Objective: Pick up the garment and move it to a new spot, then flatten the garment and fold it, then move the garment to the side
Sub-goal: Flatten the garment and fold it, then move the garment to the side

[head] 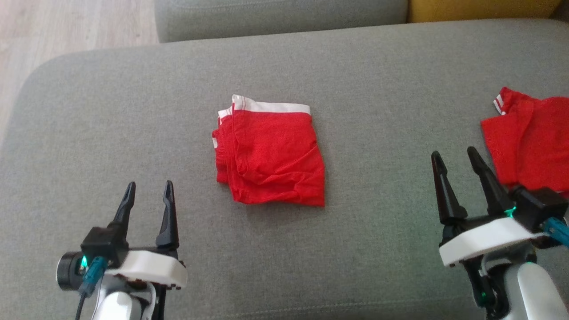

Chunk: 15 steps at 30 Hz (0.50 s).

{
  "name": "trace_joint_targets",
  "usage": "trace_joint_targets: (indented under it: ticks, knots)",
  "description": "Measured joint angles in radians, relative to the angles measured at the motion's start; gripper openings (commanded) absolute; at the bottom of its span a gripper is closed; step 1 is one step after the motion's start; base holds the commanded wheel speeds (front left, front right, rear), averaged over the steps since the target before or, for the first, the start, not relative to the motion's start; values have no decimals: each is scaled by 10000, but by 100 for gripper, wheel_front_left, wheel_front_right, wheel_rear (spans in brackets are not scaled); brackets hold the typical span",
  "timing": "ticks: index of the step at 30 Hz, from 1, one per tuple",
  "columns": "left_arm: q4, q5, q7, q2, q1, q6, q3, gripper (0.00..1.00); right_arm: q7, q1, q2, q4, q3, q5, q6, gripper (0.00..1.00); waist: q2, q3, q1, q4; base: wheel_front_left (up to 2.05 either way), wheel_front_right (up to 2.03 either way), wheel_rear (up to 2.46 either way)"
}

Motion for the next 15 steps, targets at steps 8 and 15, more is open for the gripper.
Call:
trace_joint_targets:
  ticks: [8,15]
  knots:
    - [-276,0,92,113,196,134,2,100,297,280,94,-313,-134,-86,0,100,0,-305,0,36,0,0,0]
    - [-372,0,102,182,378,219,-8,100,414,351,165,-391,-253,-102,0,100,0,-339,0,117,0,0,0]
